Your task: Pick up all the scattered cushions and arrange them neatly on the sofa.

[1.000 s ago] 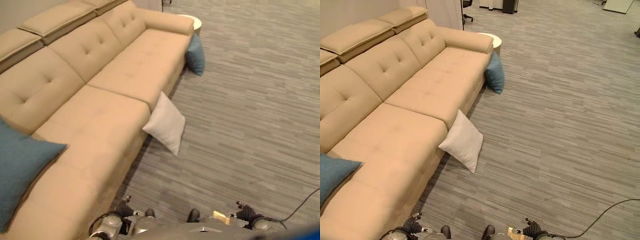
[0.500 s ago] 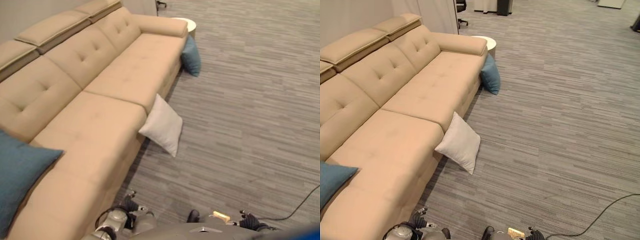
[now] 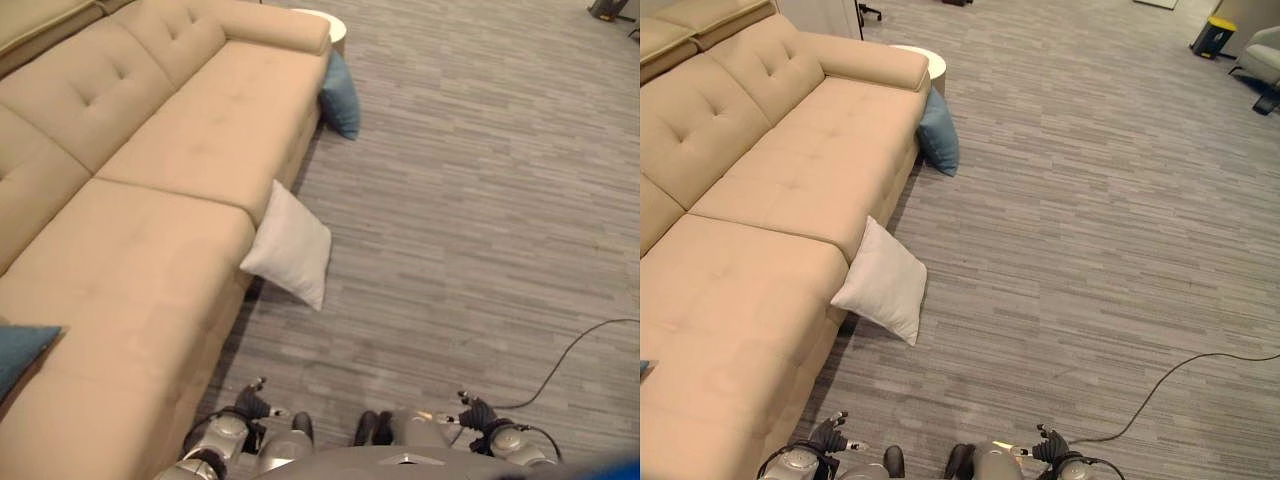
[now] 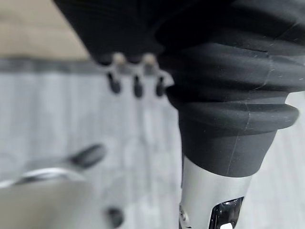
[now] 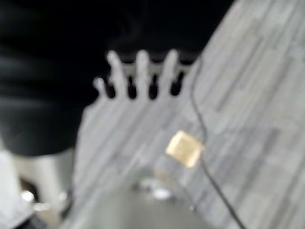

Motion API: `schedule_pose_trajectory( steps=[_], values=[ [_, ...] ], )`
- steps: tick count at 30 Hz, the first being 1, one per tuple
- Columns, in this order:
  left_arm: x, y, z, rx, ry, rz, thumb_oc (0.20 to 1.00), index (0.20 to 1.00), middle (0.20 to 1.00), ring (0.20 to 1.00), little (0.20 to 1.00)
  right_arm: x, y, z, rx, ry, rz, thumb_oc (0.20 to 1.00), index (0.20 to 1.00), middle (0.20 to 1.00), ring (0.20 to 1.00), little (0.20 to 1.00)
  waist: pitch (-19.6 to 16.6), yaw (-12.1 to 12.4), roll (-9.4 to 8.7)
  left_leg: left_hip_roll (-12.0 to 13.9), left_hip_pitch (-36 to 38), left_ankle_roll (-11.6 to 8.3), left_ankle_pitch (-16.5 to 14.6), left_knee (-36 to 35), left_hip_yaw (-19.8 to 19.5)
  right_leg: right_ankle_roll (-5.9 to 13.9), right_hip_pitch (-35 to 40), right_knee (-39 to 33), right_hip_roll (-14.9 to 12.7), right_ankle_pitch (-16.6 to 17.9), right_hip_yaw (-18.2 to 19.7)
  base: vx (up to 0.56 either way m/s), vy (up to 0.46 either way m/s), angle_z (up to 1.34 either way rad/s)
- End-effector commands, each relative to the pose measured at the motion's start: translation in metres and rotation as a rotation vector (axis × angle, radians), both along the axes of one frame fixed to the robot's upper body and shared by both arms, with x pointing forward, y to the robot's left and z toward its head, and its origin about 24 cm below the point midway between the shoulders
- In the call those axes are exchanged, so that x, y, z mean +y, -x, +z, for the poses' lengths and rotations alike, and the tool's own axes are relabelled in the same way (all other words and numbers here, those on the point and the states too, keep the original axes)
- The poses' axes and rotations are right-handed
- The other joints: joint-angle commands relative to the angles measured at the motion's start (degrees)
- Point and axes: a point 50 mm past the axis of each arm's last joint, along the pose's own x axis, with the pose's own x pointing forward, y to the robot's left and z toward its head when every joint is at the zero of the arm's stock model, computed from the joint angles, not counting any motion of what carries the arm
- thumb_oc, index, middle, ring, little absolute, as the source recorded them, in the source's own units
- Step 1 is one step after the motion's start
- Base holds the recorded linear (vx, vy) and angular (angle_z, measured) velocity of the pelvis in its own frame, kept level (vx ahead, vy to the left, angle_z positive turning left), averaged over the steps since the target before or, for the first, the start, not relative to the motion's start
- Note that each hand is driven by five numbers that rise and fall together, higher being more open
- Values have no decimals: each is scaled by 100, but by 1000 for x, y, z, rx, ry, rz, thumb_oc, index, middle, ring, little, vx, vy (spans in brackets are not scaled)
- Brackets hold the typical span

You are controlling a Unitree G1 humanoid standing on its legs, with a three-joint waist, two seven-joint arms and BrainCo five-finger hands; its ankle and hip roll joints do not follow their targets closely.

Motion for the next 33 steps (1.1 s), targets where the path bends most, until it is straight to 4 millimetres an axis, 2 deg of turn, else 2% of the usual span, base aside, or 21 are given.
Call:
schedule_pose_trajectory(
  steps=[1,2,3,6,8,10,11,12,13,14,15,18,19,21,23,24,25,26,27,31,33],
  values=[
    [1,-16,7,-73,0,14,1000,1000,1000,1000,1000,3,-27,10,-95,-6,33,1000,1000,1000,1000,1000,135,10,-47,93,-334,-279,-2,439,-385,-95,953,-2289,335,1189,52,206,-97,-2],
    [1,-17,8,-76,-2,13,1000,1000,1000,1000,1000,2,-29,11,-99,-3,37,1000,1000,1000,1000,1000,141,-6,-59,73,-284,-309,-51,433,-431,-78,938,-2626,316,1274,142,330,-179,14],
    [2,-16,7,-73,-4,15,1000,1000,1000,1000,1000,3,-33,14,-120,-7,37,1000,1000,1000,1000,1000,107,-99,-90,83,-193,-396,-172,452,-567,17,766,-3471,262,1584,535,418,-217,21],
    [2,-13,6,-71,-4,30,1000,1000,1000,1000,1000,3,-32,13,-115,-8,49,1000,1000,1000,1000,1000,31,-238,-117,139,63,-457,-318,492,-743,85,691,-3367,321,1667,946,369,-190,43],
    [0,-6,3,-47,5,34,1000,1000,1000,1000,1000,3,-25,11,-95,-13,47,1000,1000,1000,1000,1000,-58,-286,-107,221,127,-545,-252,763,-862,-21,813,-3334,492,1592,947,320,-218,55],
    [-3,-3,1,-36,12,35,1000,1000,1000,1000,1000,1,-22,10,-93,-17,34,1000,1000,1000,1000,1000,-78,-329,-173,357,-184,-800,179,1673,-895,-178,1066,-3435,661,1513,817,205,-244,55],
    [-3,-3,1,-36,12,35,1000,1000,1000,1000,1000,1,-22,10,-93,-17,34,1000,1000,1000,1000,1000,-78,-329,-173,357,-184,-800,179,1673,-895,-178,1066,-3435,661,1513,817,134,-369,36],
    [-6,-10,3,-52,19,21,1000,1000,1000,1000,1000,-1,-21,10,-102,-11,26,1000,1000,1000,1000,1000,85,-254,-311,613,-791,-873,555,2647,-755,-376,1370,-3600,727,1405,682,94,-366,5],
    [-7,-15,5,-66,25,21,1000,1000,1000,1000,1000,-2,-22,11,-110,-9,27,1000,1000,1000,1000,1000,176,-200,-359,634,-996,-864,536,3036,-720,-464,1486,-3645,758,1339,573,142,-463,23],
    [-8,-18,5,-71,28,23,1000,1000,1000,1000,1000,-2,-23,11,-111,-3,23,1000,1000,1000,1000,1000,201,-209,-371,759,-1093,-838,524,3095,-527,-513,1578,-3695,815,1239,448,119,-256,60],
    [-9,-19,6,-75,29,20,1000,1000,1000,1000,1000,-3,-22,11,-107,-3,12,1000,1000,1000,1000,1000,219,-202,-377,813,-1259,-828,495,3083,-436,-534,1670,-3759,866,1184,397,165,-174,67],
    [-11,-24,8,-92,31,8,1000,1000,1000,1000,1000,-4,-23,12,-112,-9,-8,1000,1000,1000,1000,1000,199,-156,-370,596,-1646,-718,293,2325,-216,-493,1852,-3882,995,1037,311,244,-81,33],
    [-11,-22,7,-89,31,7,1000,1000,1000,1000,1000,-4,-21,11,-107,-9,-9,1000,1000,1000,1000,1000,170,-172,-323,645,-1648,-748,217,1951,-17,-433,1958,-3916,1090,938,306,316,-18,21],
    [-10,-21,7,-86,32,11,1000,1000,1000,1000,1000,-4,-17,9,-95,-7,-10,1000,1000,1000,1000,1000,109,-154,-244,669,-1715,-809,682,1155,369,-423,2064,-3921,1242,806,201,288,24,12],
    [-9,-18,6,-74,30,17,1000,1000,1000,1000,1000,-4,-15,8,-89,-8,-14,1000,1000,1000,1000,1000,66,-149,-265,590,-1679,-784,731,1036,548,-425,2161,-3863,1263,688,147,242,32,22],
    [-7,-14,4,-58,27,21,1000,1000,1000,1000,1000,-3,-13,7,-79,-10,-14,1000,1000,1000,1000,1000,41,-125,-293,517,-1581,-731,647,981,479,-414,2175,-3801,1280,659,152,302,47,31],
    [-4,-11,4,-51,21,27,1000,1000,1000,1000,1000,0,-12,6,-74,-15,-10,1000,1000,1000,1000,1000,23,-115,-338,547,-1538,-770,714,926,561,-408,2174,-3731,1282,620,57,273,73,20],
    [-1,-10,4,-56,15,40,1000,1000,1000,1000,1000,4,-13,5,-70,-18,5,1000,1000,1000,1000,1000,2,-26,-386,414,-1506,-695,571,981,313,-391,2183,-3595,1246,589,58,413,143,15],
    [4,-10,5,-58,5,55,1000,1000,1000,1000,1000,9,-16,5,-77,-29,18,1000,1000,1000,1000,1000,-5,50,-415,346,-1353,-642,469,877,396,-211,2101,-3068,1125,650,-93,408,203,10],
    [10,-15,9,-83,1,65,1000,1000,1000,1000,1000,14,-26,9,-111,-41,34,1000,1000,1000,1000,1000,23,114,-452,167,-1159,-373,161,963,204,109,1708,-1802,753,894,-85,282,183,22],
    [13,-16,11,-88,-10,58,1000,1000,1000,1000,1000,16,-31,11,-129,-46,48,1000,1000,1000,1000,1000,55,113,-431,105,-1106,-230,116,998,60,-6,1405,-1519,811,995,173,182,118,51]
  ],
)
